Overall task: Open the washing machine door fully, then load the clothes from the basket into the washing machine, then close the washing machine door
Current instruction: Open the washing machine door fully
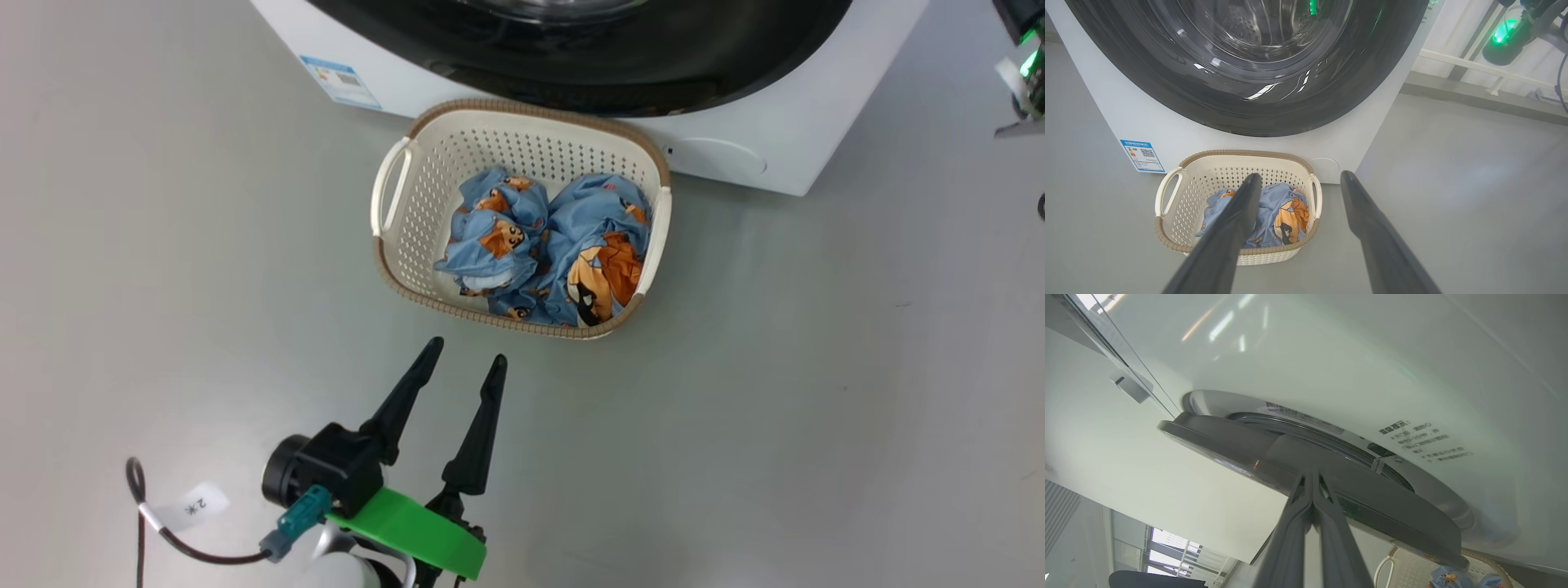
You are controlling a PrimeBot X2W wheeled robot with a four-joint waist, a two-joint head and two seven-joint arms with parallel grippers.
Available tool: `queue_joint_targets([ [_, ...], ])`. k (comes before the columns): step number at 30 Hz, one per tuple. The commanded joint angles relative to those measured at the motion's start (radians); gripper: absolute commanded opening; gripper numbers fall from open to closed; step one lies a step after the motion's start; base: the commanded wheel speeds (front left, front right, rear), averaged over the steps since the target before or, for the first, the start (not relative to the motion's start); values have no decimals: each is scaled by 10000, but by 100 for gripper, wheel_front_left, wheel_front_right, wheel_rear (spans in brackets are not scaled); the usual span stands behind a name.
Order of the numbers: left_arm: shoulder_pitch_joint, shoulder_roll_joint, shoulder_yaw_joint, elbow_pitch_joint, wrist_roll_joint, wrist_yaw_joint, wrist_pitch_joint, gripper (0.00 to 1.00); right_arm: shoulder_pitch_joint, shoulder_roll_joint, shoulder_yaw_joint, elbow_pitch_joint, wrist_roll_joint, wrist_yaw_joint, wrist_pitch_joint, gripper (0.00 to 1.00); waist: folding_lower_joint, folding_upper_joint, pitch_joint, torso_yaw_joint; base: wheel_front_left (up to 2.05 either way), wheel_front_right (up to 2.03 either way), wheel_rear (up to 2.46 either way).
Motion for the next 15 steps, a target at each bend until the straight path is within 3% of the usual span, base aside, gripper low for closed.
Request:
queue_joint_targets([
  [1,-196,102,228,-274,-79,79,-65,100,-162,-15,134,-248,-7,-11,97,0,-1,0,159,102,0,0,0],
  [15,-455,102,-163,-421,-356,213,-65,100,-1344,-61,-117,476,31,-11,1116,0,-1,0,485,642,0,0,0],
])
